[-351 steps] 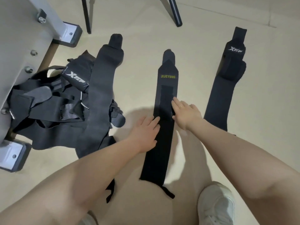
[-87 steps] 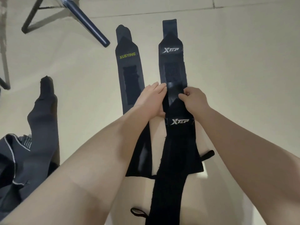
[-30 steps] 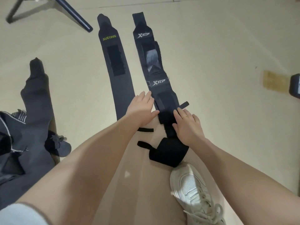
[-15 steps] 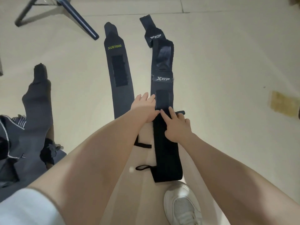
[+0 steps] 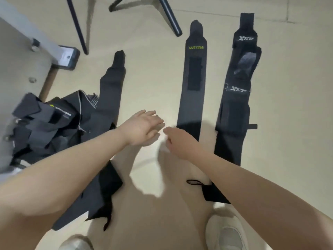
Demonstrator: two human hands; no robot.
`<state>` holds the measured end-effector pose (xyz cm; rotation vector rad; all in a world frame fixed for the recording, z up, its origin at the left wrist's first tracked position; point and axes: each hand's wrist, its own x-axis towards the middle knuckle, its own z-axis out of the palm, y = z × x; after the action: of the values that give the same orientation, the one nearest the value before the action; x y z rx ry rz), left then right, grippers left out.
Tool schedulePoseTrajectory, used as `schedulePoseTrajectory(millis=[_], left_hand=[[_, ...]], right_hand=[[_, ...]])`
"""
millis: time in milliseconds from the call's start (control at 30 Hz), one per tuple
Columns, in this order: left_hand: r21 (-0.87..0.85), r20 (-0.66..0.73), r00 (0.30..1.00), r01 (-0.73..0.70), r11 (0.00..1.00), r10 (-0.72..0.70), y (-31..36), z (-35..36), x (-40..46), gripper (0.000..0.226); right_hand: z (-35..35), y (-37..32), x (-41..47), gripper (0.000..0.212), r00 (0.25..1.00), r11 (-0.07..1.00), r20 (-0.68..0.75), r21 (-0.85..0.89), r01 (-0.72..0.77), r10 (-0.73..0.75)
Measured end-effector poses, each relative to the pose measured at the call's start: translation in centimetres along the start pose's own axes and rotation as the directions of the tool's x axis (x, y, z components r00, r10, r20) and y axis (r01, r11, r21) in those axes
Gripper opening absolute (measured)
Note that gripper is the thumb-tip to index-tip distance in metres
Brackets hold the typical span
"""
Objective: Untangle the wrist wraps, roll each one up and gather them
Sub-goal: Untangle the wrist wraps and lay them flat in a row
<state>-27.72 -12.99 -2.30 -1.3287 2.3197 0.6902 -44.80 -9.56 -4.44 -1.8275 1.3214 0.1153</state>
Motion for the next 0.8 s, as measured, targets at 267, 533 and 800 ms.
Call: schedulePoseTrajectory(millis=[267,533,800], left_hand=[[-0.154,-0.120,0.895,0.410,0.899,-0.429,-9.9,4.2,-15.2,0.055],[-0.090,-0.139,0.763,0.625,0.776,-0.631,-15.1,9.1,-21.9,0.057],[-0.205,-0.015,0.777,0.614,0.763,-0.629,-16.7,12.7,-21.2,0.050]], right_hand=[[4.2,-11.9,2.7,0.032,0.926,0.927,0.286,-0.207,0.311,-0.247],[10.2,-18.2,5.7,0.033,0.947,0.856,0.283,-0.440,0.271,-0.155],[14.0,-20.1,6.0,0.074,0.920,0.661,0.357,-0.653,0.370,-0.163]])
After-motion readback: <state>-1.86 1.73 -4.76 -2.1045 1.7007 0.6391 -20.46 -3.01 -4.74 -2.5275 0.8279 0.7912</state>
